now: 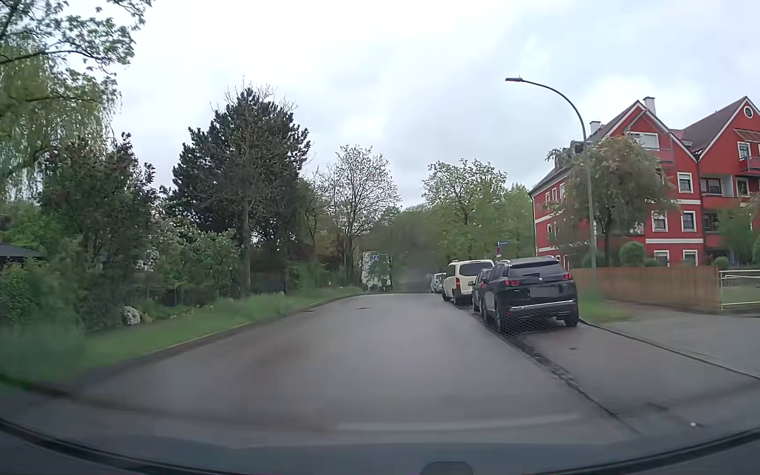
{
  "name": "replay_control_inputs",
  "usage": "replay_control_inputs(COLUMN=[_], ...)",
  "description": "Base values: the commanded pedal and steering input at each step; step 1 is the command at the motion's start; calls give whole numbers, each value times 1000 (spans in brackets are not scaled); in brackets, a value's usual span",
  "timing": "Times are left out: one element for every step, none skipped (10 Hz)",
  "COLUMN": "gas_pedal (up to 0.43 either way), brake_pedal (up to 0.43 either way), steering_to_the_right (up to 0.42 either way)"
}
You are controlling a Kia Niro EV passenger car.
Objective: Follow the waypoints while adhering to traffic rules and regulations
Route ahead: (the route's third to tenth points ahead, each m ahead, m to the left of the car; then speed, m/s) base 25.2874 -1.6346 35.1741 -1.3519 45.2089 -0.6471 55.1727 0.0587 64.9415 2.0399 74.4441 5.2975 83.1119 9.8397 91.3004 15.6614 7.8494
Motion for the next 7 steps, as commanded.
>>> replay_control_inputs(gas_pedal=[118,110,110,110,98,98,98], brake_pedal=[0,0,0,0,0,0,0], steering_to_the_right=[-3,-3,-3,-3,-3,-3,-3])
